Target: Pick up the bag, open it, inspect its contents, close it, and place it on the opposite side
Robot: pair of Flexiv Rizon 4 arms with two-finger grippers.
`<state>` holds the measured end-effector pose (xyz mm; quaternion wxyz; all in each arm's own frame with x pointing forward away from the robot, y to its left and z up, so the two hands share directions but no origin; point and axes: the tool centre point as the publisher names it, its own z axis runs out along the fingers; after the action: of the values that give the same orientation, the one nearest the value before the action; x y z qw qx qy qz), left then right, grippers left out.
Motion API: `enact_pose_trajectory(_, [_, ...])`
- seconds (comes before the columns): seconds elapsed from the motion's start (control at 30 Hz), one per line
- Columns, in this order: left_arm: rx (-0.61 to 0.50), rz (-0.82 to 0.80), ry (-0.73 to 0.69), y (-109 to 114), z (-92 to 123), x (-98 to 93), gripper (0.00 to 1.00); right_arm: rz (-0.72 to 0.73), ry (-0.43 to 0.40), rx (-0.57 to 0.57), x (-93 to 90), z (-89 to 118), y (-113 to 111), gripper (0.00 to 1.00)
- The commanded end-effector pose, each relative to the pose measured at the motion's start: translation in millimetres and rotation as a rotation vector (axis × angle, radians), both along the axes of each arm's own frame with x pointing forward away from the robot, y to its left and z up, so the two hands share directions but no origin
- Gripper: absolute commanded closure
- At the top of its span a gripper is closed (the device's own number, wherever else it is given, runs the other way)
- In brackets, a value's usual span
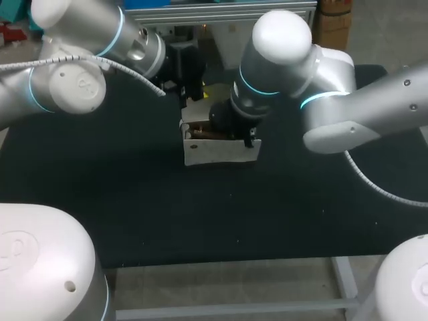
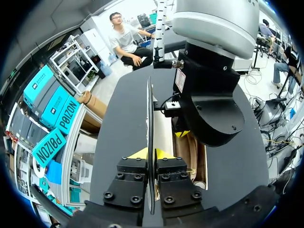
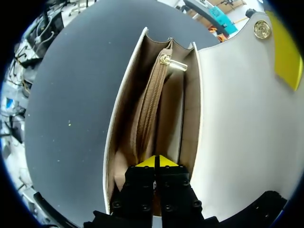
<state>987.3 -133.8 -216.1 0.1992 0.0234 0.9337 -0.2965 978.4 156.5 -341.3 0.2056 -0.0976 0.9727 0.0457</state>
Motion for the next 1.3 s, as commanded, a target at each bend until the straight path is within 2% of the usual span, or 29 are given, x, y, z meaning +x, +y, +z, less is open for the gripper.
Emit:
enact_pose_trajectory(0.03, [-0.006, -0.002, -0.006, 0.7, 0.5, -2.9, 1.00, -0.005, 0.026, -0.020, 2.8, -1.9, 3.4, 0.71])
enact_pose_trajectory(0.07, [-0.006, -0.003, -0.007, 0.7, 0.4, -3.0, 1.00, -0.006, 0.030, -0.022, 3.1, -2.3, 3.2, 0.63])
enact_pose_trajectory(0.13, [-0.005, -0.004, -0.009, 0.7, 0.2, -3.4, 1.00, -0.007, 0.040, -0.023, 3.6, -3.2, 3.0, 0.54])
enact_pose_trajectory(0.2, [-0.005, -0.004, -0.011, 0.6, 0.1, -3.5, 1.00, -0.007, 0.050, -0.025, 3.9, -4.7, 2.9, 0.50])
enact_pose_trajectory(0.23, [-0.005, -0.005, -0.012, 0.6, 0.0, -3.8, 1.00, -0.006, 0.056, -0.025, 4.0, -5.5, 2.8, 0.42])
enact_pose_trajectory(0.27, [-0.005, -0.006, -0.014, 0.5, -0.2, -4.1, 1.00, -0.004, 0.060, -0.025, 3.9, -6.4, 2.8, 0.39])
enact_pose_trajectory(0.5, [0.000, -0.017, -0.030, -0.4, -0.4, -6.6, 1.00, -0.004, 0.075, -0.028, 3.1, -9.8, 2.7, 0.27])
enact_pose_trajectory(0.7, [0.001, -0.022, -0.036, -0.8, -0.2, -6.9, 1.00, -0.003, 0.077, -0.030, 2.8, -10.1, 2.5, 0.24])
enact_pose_trajectory(0.8, [0.001, -0.022, -0.036, -0.9, -0.3, -6.9, 1.00, -0.003, 0.078, -0.031, 2.7, -10.2, 2.4, 0.19])
enact_pose_trajectory(1.3, [0.003, -0.022, -0.032, -0.8, -0.7, -5.7, 1.00, -0.003, 0.077, -0.031, 2.5, -9.9, 2.8, 0.15])
